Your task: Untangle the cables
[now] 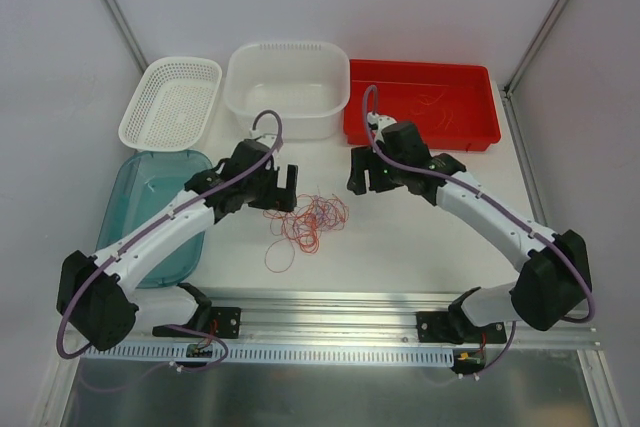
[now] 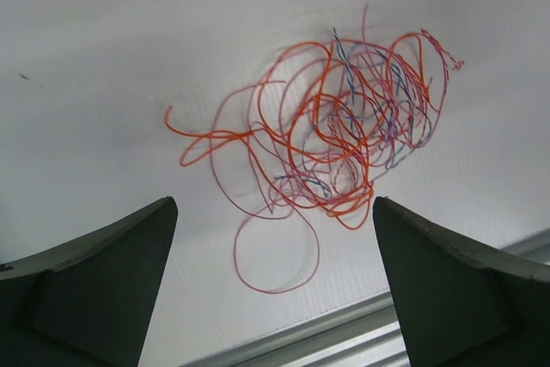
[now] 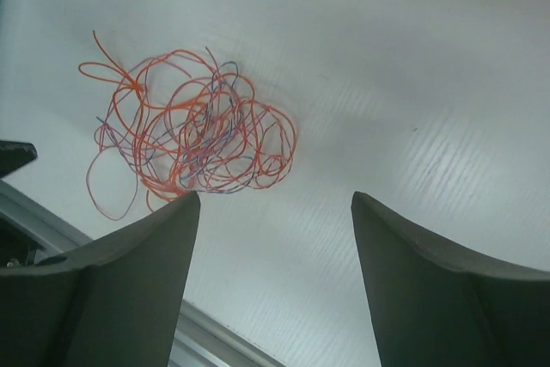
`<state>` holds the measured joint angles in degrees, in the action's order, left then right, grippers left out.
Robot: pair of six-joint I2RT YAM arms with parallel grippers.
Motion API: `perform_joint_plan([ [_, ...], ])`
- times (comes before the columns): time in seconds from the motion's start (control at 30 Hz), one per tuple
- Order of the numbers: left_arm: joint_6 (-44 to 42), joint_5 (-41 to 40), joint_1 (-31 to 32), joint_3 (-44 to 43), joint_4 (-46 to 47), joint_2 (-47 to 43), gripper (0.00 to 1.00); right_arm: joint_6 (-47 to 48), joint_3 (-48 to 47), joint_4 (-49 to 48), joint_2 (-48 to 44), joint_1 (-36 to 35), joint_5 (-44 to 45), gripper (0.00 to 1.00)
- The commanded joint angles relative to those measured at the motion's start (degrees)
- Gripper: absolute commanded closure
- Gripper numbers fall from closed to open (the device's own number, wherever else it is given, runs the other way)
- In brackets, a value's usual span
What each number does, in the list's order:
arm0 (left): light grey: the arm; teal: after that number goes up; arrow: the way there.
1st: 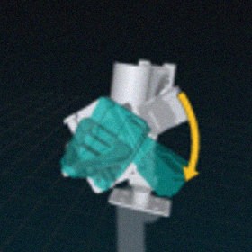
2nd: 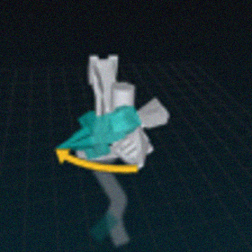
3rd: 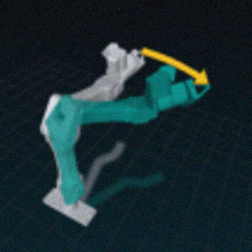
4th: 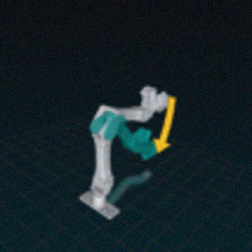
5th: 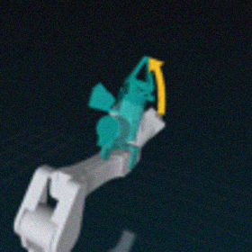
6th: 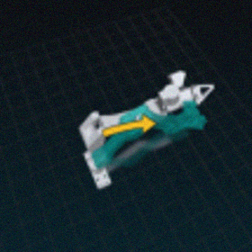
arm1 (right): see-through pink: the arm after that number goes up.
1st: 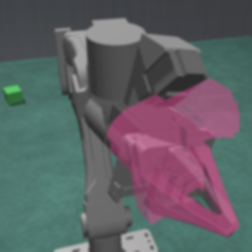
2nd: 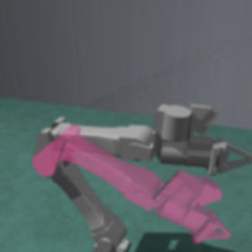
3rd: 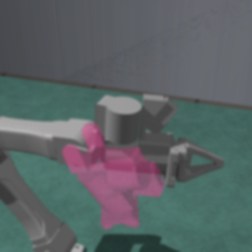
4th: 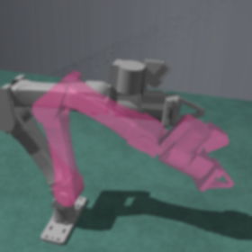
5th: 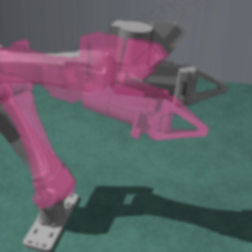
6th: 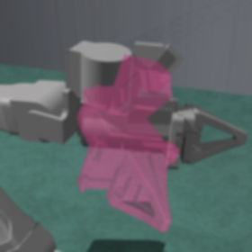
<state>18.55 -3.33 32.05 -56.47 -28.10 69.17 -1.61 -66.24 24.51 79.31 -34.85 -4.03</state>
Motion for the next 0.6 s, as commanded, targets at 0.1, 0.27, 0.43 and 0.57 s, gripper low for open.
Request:
perform_joint_plan([
  [0.1, 10.6, -1.1, 8.8, 3.5, 0.9, 3.5, 0.01, -2.9, 2.6, -10.1, 3.8, -2.8, -6.2, 0.27],
  [0.27, 13.8, -3.0, 11.7, 3.5, 2.8, 7.5, 0.01, -2.8, 2.5, -13.4, 9.4, -3.7, -6.0, 0.36],
  [0.43, 14.5, -4.0, 11.8, 3.1, 3.7, 11.3, 0.02, -2.3, 1.2, -15.3, 15.9, -4.3, -4.5, 0.41],
  [0.57, 15.4, -4.0, 11.8, 3.6, 4.3, 13.8, 0.04, -1.2, -1.3, -15.0, 20.4, -4.6, -4.1, 0.48],
])
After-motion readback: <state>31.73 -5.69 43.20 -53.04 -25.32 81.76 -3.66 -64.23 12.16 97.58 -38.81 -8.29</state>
